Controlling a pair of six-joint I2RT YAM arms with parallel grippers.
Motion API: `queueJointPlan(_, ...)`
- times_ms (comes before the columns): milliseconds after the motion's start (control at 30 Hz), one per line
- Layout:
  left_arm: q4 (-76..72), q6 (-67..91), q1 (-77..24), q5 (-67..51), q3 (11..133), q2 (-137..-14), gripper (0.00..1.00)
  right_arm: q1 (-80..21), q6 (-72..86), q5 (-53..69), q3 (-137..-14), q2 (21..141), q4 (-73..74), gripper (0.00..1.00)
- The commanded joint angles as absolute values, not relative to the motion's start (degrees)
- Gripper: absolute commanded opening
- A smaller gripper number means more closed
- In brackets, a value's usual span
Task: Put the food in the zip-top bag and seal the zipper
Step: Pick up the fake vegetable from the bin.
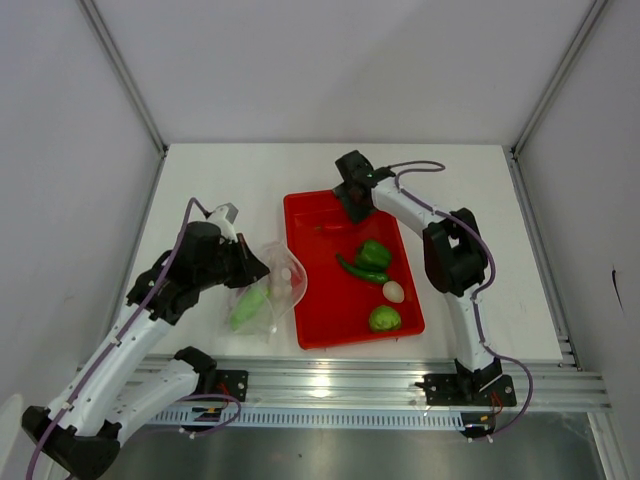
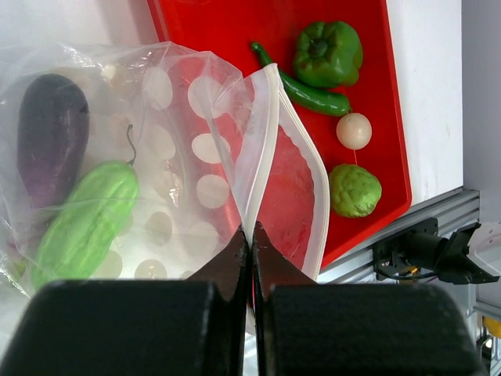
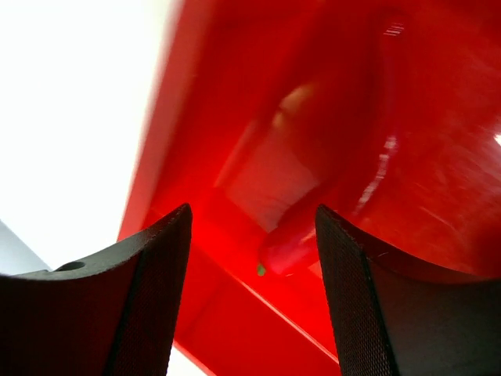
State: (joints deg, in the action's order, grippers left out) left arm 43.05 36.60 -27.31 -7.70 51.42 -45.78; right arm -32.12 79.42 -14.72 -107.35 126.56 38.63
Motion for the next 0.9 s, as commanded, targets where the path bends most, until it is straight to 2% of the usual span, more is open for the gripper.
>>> queueJointPlan(0,42.5,37.1,-27.1,-7.5,51.3,-45.2,0.01,-32.2,87.9,-18.2,-106.1,125.9,41.8,0.66)
queueJointPlan(400,42.5,36.8,-27.1,-7.6,51.6,-45.9,0.01,-32.6,95.4,-17.1,-104.6,127.6,45.5,0.64)
queueJointPlan(733,42.4,36.6,-27.1,-7.5,50.9,-46.1,0.01,-34.5,87.5,-25.0,-101.4,122.4,38.0,0.64)
queueJointPlan(867,42.1,36.6,-27.1,-7.6,51.0,-46.0,0.01,-35.1,87.0,-28.1,-102.1,119.9,41.4,0.63)
